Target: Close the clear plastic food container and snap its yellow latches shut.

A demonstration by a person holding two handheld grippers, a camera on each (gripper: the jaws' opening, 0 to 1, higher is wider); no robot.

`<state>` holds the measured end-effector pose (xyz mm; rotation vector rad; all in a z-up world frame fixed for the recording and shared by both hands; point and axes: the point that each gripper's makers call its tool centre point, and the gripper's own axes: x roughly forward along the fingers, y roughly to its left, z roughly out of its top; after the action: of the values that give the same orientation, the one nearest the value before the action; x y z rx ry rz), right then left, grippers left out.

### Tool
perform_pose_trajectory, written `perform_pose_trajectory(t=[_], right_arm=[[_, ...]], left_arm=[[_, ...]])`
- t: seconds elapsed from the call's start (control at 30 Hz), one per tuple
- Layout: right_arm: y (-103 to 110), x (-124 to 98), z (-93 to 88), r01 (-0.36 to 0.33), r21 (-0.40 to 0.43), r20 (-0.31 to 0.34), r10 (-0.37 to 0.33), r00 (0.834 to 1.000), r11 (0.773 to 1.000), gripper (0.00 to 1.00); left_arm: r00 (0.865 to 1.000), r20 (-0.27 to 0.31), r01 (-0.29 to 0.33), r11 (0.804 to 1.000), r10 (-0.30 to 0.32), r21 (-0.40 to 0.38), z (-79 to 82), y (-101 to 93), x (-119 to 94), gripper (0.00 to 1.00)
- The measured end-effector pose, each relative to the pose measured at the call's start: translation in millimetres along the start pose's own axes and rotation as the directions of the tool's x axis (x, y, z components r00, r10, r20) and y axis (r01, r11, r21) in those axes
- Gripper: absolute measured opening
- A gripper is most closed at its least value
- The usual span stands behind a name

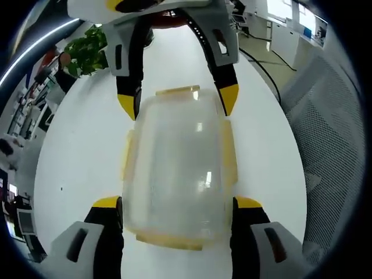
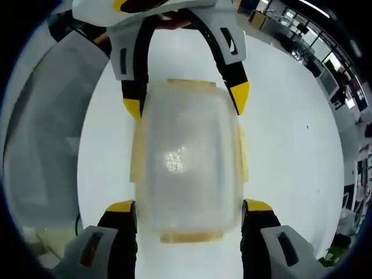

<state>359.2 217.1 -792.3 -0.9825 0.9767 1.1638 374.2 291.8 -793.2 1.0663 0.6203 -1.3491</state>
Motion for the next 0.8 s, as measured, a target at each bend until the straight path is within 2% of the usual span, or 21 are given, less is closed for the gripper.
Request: perform_pose_trajectory(t=[0.8], right_arm=[[8, 9, 33.3, -0.009, -0.023, 0.007, 0.009, 1.0, 1.0, 0.73]], left_arm=[[1.0, -0.014, -0.012, 1.0, 0.012, -0.023, -29.8, -8.8, -16, 0.76]])
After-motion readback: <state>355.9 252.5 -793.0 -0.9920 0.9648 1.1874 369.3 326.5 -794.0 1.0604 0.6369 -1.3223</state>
